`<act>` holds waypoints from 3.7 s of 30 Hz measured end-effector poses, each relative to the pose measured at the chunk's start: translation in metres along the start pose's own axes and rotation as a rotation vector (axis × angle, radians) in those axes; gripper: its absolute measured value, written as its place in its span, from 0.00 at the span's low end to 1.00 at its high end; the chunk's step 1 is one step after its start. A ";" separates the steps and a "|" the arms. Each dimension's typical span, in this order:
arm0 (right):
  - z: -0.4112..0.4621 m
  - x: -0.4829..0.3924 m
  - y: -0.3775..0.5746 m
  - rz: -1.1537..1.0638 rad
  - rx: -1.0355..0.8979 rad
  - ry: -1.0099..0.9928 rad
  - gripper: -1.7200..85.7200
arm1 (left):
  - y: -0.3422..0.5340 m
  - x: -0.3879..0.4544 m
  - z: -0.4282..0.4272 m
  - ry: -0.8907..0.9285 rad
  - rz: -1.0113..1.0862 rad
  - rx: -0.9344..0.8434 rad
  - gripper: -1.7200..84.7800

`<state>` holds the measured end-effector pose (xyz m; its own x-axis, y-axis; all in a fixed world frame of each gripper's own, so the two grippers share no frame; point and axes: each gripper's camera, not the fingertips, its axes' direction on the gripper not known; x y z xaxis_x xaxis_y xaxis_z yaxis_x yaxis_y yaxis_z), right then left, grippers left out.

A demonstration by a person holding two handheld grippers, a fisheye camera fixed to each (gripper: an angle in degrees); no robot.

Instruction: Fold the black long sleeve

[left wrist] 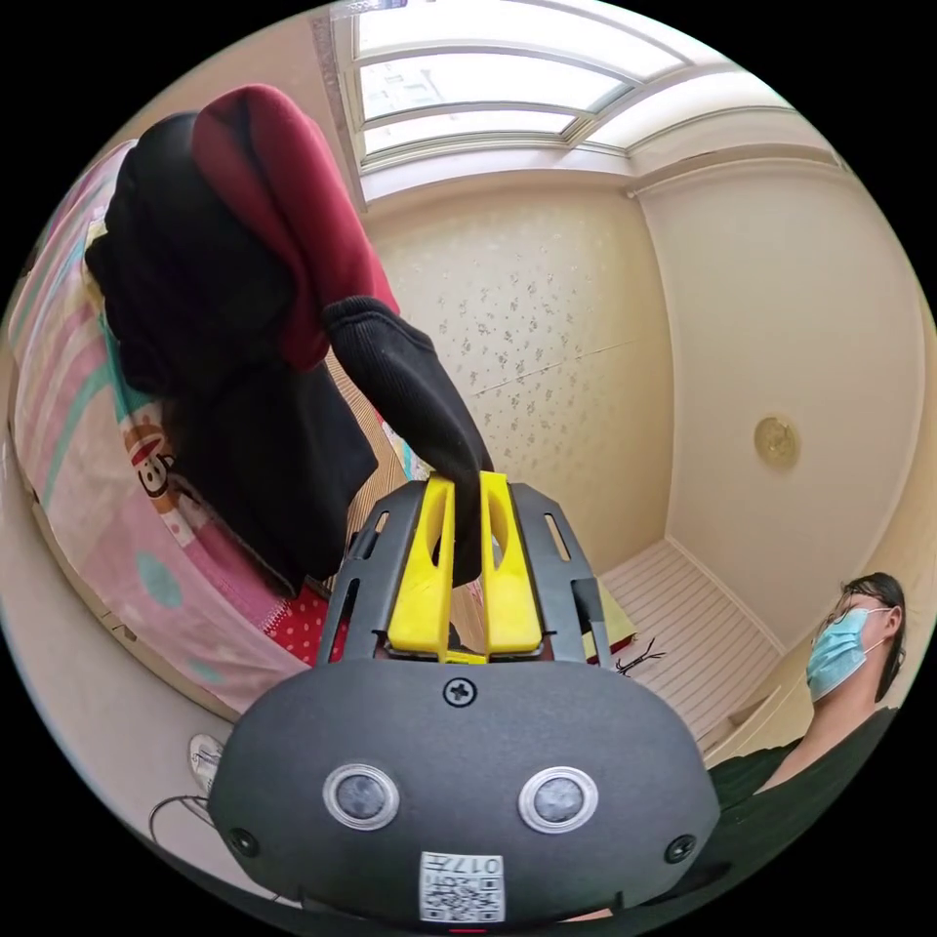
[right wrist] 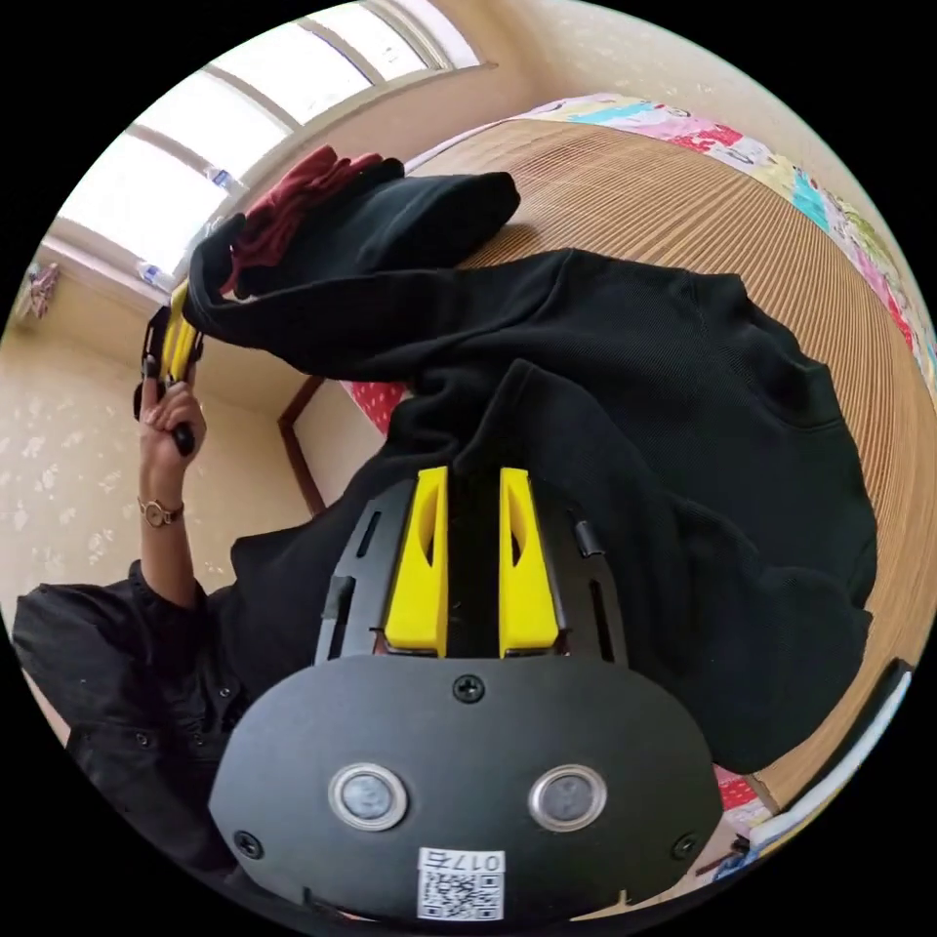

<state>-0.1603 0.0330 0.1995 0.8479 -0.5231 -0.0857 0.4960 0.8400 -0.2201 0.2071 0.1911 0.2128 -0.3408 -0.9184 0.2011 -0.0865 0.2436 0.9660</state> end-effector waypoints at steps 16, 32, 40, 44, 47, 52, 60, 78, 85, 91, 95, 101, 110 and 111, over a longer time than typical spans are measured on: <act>-0.091 0.040 0.038 0.289 0.647 -0.176 0.10 | 0.027 -0.052 -0.019 0.010 -0.060 0.011 0.08; -0.101 0.044 0.227 0.446 0.872 -0.199 0.11 | 0.163 0.122 0.309 -0.138 0.665 -0.664 0.10; -0.057 0.102 0.308 0.793 0.939 -0.264 0.12 | 0.358 0.043 0.272 -0.049 0.618 -0.799 0.10; -0.058 0.099 0.281 0.773 0.935 -0.236 0.13 | 0.345 0.004 0.237 0.051 0.475 -0.718 0.11; -0.072 0.092 0.234 0.702 0.919 -0.127 0.13 | 0.341 -0.018 0.228 0.128 0.407 -0.702 0.12; -0.070 0.107 0.135 0.663 0.669 0.085 0.13 | 0.368 -0.015 0.228 0.094 0.493 -0.741 0.12; -0.100 0.011 0.028 0.360 0.545 0.440 0.06 | 0.387 -0.011 0.229 0.054 0.568 -0.765 0.12; -0.049 0.057 0.088 0.651 0.713 0.344 0.06 | 0.349 -0.015 0.244 0.116 0.408 -0.699 0.12; -0.034 0.077 0.099 0.664 0.649 0.220 0.09 | 0.304 0.033 0.205 0.191 0.519 -0.535 0.09; -0.020 0.094 0.182 0.562 0.489 -0.023 0.11 | 0.178 0.073 0.136 0.111 0.620 -0.647 0.10; 0.002 0.121 0.264 0.564 0.439 -0.388 0.14 | 0.144 0.030 0.096 -0.030 0.415 -0.881 0.14; 0.032 0.137 0.342 0.606 0.445 -0.623 0.16 | 0.172 -0.034 0.024 -0.144 0.038 -1.162 0.18; 0.064 0.171 0.363 0.619 0.470 -0.854 0.16 | 0.142 -0.031 -0.018 -0.133 -0.041 -1.254 0.18; 0.064 0.172 0.363 0.616 0.466 -0.855 0.16 | 0.141 -0.033 -0.017 -0.136 -0.058 -1.292 0.17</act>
<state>0.1777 0.2569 0.1673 0.7316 0.1137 0.6722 -0.1766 0.9839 0.0258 0.2218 0.2502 0.3455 -0.4655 -0.8598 0.2096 0.8286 -0.3403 0.4445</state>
